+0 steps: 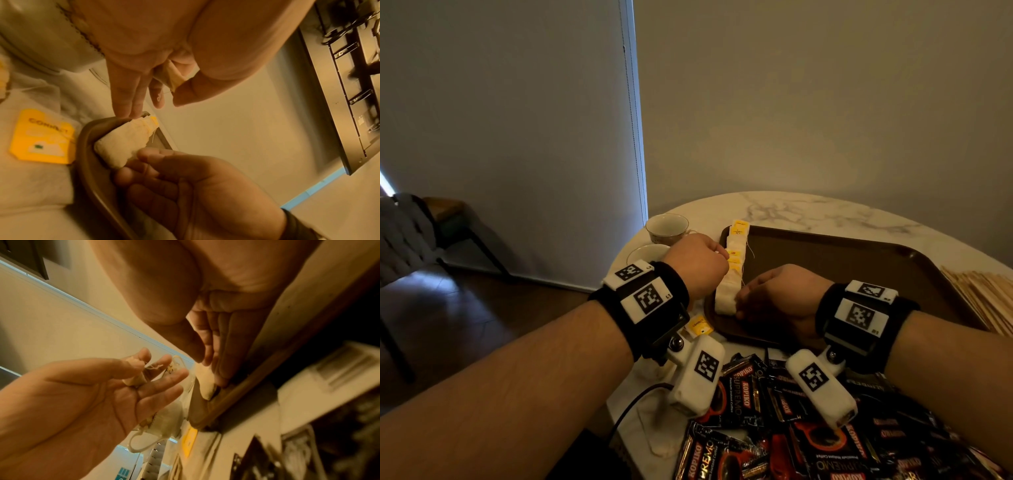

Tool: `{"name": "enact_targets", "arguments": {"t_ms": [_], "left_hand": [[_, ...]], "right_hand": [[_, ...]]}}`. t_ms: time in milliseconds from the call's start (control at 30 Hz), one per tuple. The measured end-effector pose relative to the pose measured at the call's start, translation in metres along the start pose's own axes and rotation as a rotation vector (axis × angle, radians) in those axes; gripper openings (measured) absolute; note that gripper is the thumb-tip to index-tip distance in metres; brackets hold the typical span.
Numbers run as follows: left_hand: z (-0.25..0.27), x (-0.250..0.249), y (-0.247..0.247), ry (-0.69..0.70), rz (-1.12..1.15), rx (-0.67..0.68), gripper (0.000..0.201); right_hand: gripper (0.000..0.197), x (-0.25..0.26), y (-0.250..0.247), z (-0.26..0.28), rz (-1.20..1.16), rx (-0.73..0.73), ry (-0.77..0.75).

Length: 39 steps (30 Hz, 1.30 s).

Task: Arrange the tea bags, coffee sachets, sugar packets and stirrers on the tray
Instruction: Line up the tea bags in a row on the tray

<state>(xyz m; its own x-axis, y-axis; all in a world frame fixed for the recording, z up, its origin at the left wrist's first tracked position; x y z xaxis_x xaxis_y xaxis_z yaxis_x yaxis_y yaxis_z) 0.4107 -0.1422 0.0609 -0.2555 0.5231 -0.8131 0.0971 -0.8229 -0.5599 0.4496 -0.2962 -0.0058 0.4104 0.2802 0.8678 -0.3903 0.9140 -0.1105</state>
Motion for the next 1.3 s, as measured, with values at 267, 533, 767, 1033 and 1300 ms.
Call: {"name": "enact_targets", "arguments": {"t_ms": [267, 533, 767, 1033, 1300], "left_hand": [[-0.002, 0.003, 0.003, 0.003, 0.013, -0.002, 0.027], [0.009, -0.019, 0.012, 0.268, 0.23, 0.062, 0.081], [0.012, -0.034, 0.02, 0.459, 0.199, 0.065, 0.092], [0.014, -0.03, 0.004, 0.35, 0.462, 0.043, 0.021], [0.015, -0.032, 0.006, 0.323, 0.367, 0.072, 0.018]], "right_hand": [[0.017, 0.004, 0.003, 0.009, -0.071, 0.057, -0.02], [0.019, 0.074, -0.015, 0.045, -0.086, 0.093, -0.423], [0.012, 0.079, -0.013, 0.051, 0.168, 0.047, -0.505], [0.007, 0.088, -0.028, 0.055, 0.045, -0.008, -0.525], [0.009, 0.107, -0.03, 0.073, 0.211, -0.063, -0.687]]}}
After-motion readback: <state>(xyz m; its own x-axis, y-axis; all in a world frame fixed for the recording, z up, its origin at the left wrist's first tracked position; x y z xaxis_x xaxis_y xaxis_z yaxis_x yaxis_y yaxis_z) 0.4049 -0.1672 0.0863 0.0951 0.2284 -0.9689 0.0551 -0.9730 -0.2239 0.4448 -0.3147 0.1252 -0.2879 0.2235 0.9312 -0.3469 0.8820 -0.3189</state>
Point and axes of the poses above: each hand's wrist, its own z-axis away from the middle knuckle, its own y-axis out of the palm, x = y × z, the point moved 9 cm from there along -z, towards the middle knuckle, and after that the axes turned 8 degrees about -z, right-handed, at the moved point
